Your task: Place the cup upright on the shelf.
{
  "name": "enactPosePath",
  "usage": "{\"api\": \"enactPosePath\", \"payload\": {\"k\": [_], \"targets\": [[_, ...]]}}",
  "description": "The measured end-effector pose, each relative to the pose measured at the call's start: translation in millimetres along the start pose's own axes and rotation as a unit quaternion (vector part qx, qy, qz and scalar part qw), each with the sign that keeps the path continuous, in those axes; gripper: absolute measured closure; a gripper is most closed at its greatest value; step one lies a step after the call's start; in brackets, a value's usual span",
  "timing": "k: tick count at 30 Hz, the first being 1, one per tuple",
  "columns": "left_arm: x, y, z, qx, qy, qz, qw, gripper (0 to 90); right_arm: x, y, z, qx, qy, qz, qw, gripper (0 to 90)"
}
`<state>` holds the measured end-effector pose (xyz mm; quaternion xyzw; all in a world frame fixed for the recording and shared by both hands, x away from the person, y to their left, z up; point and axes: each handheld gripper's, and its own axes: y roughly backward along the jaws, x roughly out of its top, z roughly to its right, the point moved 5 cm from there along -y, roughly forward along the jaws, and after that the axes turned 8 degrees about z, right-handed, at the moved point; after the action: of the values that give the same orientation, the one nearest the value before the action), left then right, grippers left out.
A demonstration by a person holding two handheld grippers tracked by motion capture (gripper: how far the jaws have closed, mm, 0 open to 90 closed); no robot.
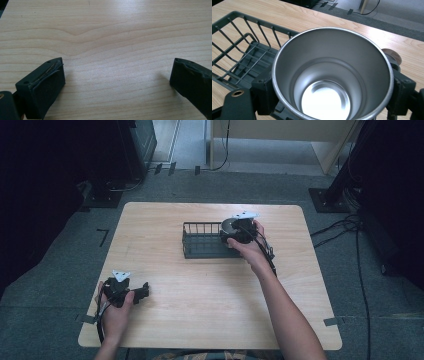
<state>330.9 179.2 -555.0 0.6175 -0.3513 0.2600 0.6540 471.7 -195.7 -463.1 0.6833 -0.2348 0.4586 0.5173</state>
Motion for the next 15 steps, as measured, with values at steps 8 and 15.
{"api": "enactPosePath", "payload": {"k": [8, 15], "targets": [[0.0, 0.0, 0.0, 0.000, 0.000, 0.000, 1.0000, 0.1, -0.5, 0.9, 2.2, 0.007, -0.014, -0.004, 0.9999, 13.3], [0.0, 0.0, 0.0, 0.000, 0.000, 0.000, 1.0000, 0.1, 0.9, 4.2, 3.1, 0.007, -0.015, -0.003, 0.9999, 5.2]]}}
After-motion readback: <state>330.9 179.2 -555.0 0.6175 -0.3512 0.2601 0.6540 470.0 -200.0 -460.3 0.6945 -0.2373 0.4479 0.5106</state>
